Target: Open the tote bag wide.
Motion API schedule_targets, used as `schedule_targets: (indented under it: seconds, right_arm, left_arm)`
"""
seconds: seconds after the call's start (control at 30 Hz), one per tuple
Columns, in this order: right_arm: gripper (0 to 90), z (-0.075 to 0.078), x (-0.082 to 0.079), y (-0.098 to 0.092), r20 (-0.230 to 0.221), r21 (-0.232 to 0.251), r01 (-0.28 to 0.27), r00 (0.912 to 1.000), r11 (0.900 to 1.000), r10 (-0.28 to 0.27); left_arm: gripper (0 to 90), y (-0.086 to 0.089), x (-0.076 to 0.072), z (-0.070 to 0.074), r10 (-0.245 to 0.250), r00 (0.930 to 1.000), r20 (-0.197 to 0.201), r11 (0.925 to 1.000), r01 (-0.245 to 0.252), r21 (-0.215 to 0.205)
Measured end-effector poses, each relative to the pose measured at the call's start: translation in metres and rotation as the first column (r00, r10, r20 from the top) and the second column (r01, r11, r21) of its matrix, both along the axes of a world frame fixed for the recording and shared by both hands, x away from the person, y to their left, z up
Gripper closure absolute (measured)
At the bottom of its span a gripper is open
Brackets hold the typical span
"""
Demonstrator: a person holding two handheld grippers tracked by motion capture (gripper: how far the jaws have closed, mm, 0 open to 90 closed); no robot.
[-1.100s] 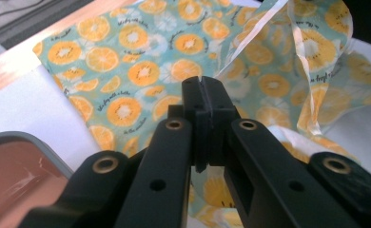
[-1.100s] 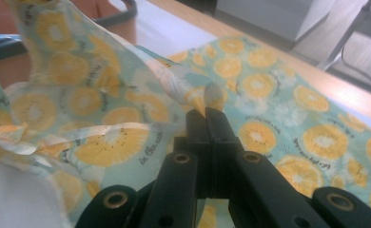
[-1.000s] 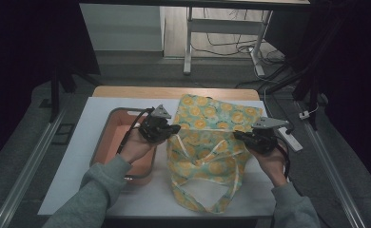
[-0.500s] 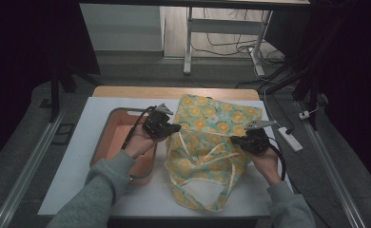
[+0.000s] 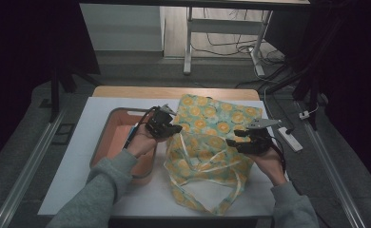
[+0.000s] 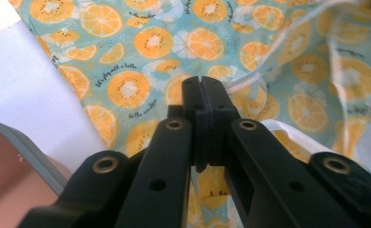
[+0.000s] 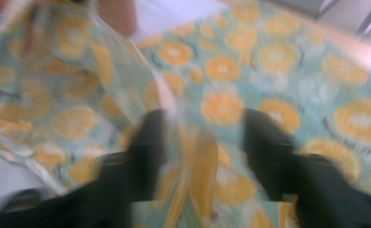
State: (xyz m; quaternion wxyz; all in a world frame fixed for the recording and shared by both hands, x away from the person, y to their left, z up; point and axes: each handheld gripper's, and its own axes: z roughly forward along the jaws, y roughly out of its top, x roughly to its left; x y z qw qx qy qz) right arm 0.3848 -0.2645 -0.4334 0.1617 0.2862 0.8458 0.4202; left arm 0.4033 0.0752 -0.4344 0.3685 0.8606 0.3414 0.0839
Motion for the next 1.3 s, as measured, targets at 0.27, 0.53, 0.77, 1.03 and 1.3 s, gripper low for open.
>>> schedule_targets:
  seconds: [0.27, 0.53, 0.77, 1.03, 1.3]
  right_arm:
    - [11.8, 0.016, -0.021, 0.031, -0.027, -0.102, -0.166, 0.9861, 0.981, 0.164]
    - [3.9, -0.014, -0.043, 0.068, -0.074, -0.245, -0.241, 0.9705, 0.939, 0.229]
    - [3.6, -0.055, -0.04, 0.077, -0.16, -0.327, -0.268, 0.9607, 0.906, 0.227]
    - [5.8, -0.074, -0.047, 0.092, -0.201, -0.371, -0.323, 0.9432, 0.871, 0.265]
    - [52.4, -0.075, -0.052, 0.094, -0.183, -0.358, -0.347, 0.9365, 0.867, 0.299]
  left_arm:
    - [89.1, -0.001, 0.001, -0.001, 0.004, 1.0, -0.005, 1.0, -0.004, 0.003]
    - [89.1, 0.0, 0.001, 0.0, 0.006, 1.0, -0.001, 1.0, -0.006, -0.001]
    - [89.1, -0.001, 0.001, -0.001, 0.0, 1.0, -0.006, 1.0, 0.0, 0.003]
    - [89.1, -0.002, 0.0, -0.001, -0.004, 0.9999, -0.009, 1.0, 0.004, 0.007]
    - [89.0, -0.002, -0.001, -0.001, -0.014, 0.9998, -0.015, 0.9999, 0.014, 0.007]
